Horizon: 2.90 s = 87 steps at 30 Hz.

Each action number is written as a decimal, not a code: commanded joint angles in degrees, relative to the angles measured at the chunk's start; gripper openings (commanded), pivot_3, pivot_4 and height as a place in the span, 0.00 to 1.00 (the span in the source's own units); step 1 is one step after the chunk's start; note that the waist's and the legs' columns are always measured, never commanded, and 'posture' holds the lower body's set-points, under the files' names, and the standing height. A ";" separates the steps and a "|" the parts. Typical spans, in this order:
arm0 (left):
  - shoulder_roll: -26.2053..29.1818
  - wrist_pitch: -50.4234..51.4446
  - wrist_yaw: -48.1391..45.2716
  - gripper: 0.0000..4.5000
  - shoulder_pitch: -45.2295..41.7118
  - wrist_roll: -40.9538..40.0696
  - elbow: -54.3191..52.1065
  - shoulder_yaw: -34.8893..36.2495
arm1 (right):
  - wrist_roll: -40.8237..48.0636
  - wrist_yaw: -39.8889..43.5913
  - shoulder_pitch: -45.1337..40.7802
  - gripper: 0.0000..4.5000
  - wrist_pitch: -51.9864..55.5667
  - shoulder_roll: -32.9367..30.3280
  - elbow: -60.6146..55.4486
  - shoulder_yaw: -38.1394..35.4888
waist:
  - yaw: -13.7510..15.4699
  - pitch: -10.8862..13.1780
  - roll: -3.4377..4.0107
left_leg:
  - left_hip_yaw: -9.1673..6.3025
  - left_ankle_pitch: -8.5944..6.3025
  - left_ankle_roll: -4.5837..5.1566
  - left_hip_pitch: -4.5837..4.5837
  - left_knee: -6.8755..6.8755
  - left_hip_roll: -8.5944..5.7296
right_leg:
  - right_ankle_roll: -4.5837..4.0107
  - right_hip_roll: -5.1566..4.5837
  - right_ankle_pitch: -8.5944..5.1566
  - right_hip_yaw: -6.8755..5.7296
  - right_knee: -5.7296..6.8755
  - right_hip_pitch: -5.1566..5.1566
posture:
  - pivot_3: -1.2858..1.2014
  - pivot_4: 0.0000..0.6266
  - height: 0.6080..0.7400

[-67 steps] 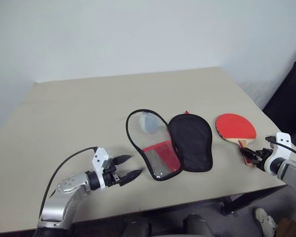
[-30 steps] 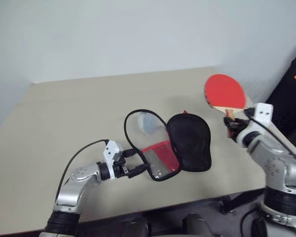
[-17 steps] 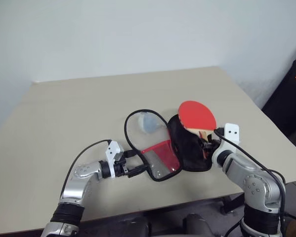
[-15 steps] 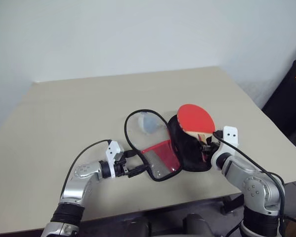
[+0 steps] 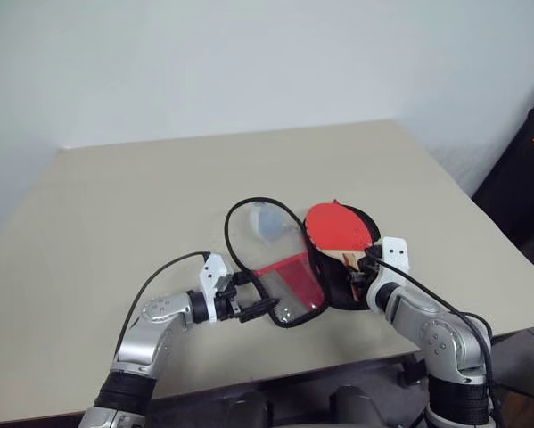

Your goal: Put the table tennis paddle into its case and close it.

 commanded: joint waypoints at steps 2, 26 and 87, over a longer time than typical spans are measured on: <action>-0.17 -1.65 0.14 1.00 0.38 0.01 -1.26 0.68 | -0.95 0.61 0.20 0.25 -2.24 -0.65 -1.05 -0.47 | 0.03 0.00 0.00 | 0.00 0.00 0.00 0.00 0.00 0.00 | 0.00 0.00 0.00 0.00 0.00 0.01 | 0.52 0.00 1.00; 0.12 3.34 2.15 1.00 -0.25 -1.32 -6.90 1.04 | -3.37 1.43 4.97 0.55 -5.27 -1.08 0.90 0.99 | 0.04 -0.05 -0.10 | -0.02 0.00 0.00 0.08 0.01 0.00 | 0.00 -0.01 -0.01 -0.03 -0.03 0.14 | 0.52 0.00 1.00; -27.37 53.60 24.36 1.00 -33.88 -15.88 25.23 11.61 | 13.38 5.80 1.25 1.00 -31.38 -5.23 8.55 -17.76 | 0.19 -0.01 -0.10 | -0.06 0.01 -0.01 0.05 0.14 -0.13 | 0.05 -0.06 -0.01 -0.04 -0.09 0.26 | 0.52 0.00 1.00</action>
